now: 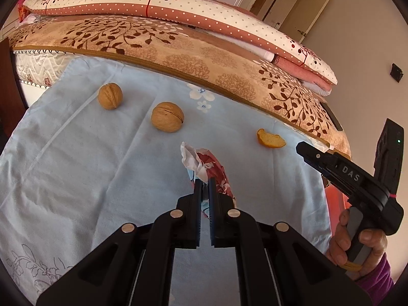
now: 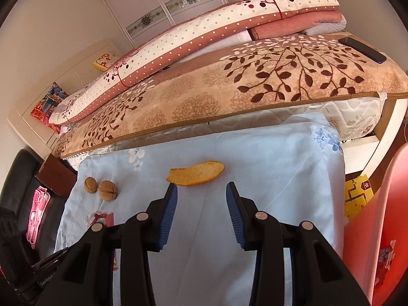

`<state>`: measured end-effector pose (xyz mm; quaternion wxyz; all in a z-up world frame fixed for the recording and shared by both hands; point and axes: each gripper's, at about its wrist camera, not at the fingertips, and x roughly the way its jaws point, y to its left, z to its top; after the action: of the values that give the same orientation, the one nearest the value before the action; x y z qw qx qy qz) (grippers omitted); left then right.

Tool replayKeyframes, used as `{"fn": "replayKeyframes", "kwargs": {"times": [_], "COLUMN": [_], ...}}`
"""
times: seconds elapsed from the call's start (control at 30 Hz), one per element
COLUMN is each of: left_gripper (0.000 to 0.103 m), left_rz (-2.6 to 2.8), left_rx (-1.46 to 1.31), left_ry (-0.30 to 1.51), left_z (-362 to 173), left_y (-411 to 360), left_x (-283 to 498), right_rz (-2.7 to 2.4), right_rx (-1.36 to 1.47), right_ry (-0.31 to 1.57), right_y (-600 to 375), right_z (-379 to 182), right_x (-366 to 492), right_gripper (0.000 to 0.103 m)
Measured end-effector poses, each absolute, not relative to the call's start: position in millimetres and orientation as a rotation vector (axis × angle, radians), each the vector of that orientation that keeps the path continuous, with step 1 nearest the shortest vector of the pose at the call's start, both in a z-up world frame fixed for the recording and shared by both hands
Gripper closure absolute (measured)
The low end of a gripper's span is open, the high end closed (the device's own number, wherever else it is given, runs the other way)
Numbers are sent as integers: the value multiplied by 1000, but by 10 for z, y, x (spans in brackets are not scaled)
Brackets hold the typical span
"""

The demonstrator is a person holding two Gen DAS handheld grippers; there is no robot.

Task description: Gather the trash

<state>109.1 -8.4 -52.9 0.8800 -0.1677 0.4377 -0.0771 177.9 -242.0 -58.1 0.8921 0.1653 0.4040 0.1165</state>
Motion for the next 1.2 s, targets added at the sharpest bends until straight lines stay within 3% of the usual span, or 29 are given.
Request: {"fn": "replayKeyframes", "kwargs": {"times": [0.37, 0.4, 0.5, 0.67, 1.2], "left_gripper": [98, 98, 98, 98, 98], "left_rz": [-162, -163, -164, -163, -199], "left_rx": [-367, -370, -372, -359, -289], "left_ry": [899, 897, 896, 882, 847], "left_z": [-583, -582, -577, -535, -344], "left_y": [60, 65, 69, 48, -181], "left_x": [1140, 1141, 1129, 1072, 800], "right_rz": [146, 146, 134, 138, 190], "right_rx": [287, 279, 247, 307, 309], "right_ry": [882, 883, 904, 898, 844], "right_y": [-2255, -2229, -2158, -2222, -2404], "right_z": [-771, -780, -822, -806, -415], "right_x": [2202, 2205, 2213, 2086, 873], "right_gripper": [65, 67, 86, 97, 99]}}
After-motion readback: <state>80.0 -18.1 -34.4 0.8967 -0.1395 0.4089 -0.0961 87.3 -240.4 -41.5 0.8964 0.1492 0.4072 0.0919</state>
